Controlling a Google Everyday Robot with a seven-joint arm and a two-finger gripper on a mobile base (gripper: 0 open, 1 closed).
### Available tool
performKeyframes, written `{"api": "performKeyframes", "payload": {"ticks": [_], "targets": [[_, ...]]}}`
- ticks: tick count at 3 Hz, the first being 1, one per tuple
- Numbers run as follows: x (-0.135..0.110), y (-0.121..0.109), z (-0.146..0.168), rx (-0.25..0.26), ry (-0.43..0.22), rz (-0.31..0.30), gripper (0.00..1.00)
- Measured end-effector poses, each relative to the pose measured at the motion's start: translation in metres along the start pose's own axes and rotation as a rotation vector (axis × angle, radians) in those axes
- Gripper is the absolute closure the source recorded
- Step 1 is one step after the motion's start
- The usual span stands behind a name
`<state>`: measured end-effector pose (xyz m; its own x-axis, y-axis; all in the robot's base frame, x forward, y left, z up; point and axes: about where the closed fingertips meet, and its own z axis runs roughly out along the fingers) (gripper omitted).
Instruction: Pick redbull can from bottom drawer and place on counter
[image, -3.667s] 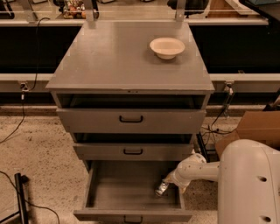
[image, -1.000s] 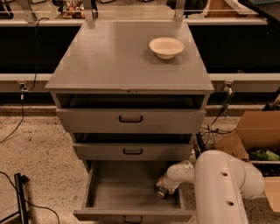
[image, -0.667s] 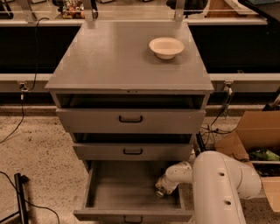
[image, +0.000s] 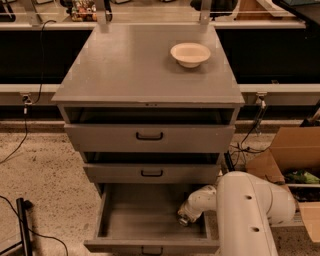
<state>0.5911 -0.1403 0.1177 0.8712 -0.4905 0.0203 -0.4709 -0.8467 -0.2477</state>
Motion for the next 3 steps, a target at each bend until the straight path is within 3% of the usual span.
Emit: {"api": "performKeyframes", "payload": {"ticks": [1, 2, 3], "targets": [[0.000, -0.012, -0.024, 0.084, 0.019, -0.010, 1.00], [-0.004, -0.026, -0.067, 0.212, 0.042, -0.039, 1.00], [-0.024, -0.028, -0.100, 0.357, -0.013, 0.049, 1.00]]}}
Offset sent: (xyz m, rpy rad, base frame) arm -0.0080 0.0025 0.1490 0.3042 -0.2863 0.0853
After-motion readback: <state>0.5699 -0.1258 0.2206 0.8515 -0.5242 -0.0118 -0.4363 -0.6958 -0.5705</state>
